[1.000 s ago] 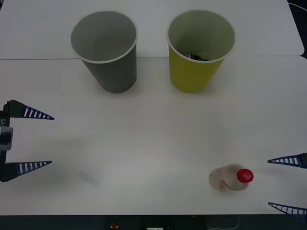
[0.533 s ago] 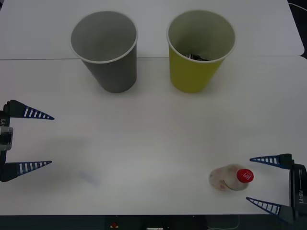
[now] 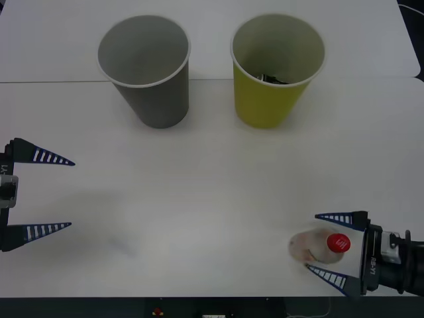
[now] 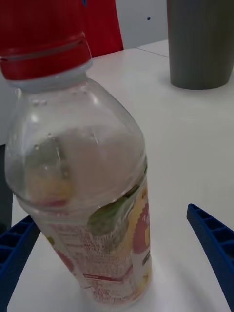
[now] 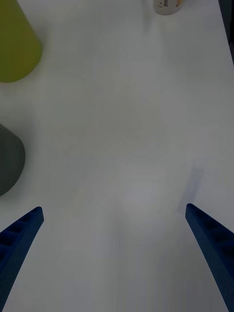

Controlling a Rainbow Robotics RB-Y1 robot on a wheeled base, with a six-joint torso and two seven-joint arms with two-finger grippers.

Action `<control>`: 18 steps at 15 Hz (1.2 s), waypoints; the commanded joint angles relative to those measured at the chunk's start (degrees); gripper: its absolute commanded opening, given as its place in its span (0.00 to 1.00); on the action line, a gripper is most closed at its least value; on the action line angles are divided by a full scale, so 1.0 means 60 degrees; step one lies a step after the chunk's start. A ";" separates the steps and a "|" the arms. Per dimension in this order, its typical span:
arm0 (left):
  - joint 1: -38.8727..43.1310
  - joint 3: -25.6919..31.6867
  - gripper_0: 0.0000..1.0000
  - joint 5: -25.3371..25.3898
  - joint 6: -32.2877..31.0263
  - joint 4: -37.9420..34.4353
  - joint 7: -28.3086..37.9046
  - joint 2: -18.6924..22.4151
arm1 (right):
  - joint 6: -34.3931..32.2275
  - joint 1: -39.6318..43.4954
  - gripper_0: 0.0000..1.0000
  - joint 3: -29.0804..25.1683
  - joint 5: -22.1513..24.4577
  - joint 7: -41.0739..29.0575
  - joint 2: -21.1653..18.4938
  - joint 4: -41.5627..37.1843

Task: Put the can into the green bin and the plastic bottle into the gray bin

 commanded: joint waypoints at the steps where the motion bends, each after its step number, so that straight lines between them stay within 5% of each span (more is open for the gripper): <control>1: 0.0000 0.0000 1.00 0.0000 0.0000 0.0000 0.0000 0.0000 | 0.0112 -0.0046 1.00 0.0146 0.0001 0.0053 0.0139 -0.0004; 3: 0.0000 0.0000 1.00 0.0000 0.0000 0.0000 0.0000 0.0000 | 0.0112 -0.0060 1.00 0.0175 0.0001 0.0097 0.0169 -0.0004; 4: 0.0000 0.0000 1.00 0.0000 0.0000 0.0000 0.0000 0.0000 | 0.0112 -0.0075 0.80 0.0175 0.0001 0.0097 0.0169 -0.0004; 5: 0.0000 0.0000 1.00 0.0000 0.0000 0.0000 0.0000 0.0000 | 0.0112 -0.0075 0.21 0.0175 0.0001 0.0082 0.0169 -0.0004; 6: 0.0000 0.0000 1.00 0.0000 0.0000 0.0000 0.0000 0.0000 | 0.0112 -0.0075 0.00 0.0190 0.0001 0.0053 0.0169 -0.0004; 15: 0.0000 0.0000 1.00 0.0000 0.0000 0.0000 0.0000 0.0000 | 0.0024 -0.0148 0.00 0.0205 -0.0160 -0.0035 0.0169 -0.0135; 18: 0.0000 0.0000 1.00 0.0000 0.0000 0.0000 0.0000 0.0000 | 0.0200 -0.0060 0.00 0.0234 -0.0233 -0.0856 0.0037 -0.0707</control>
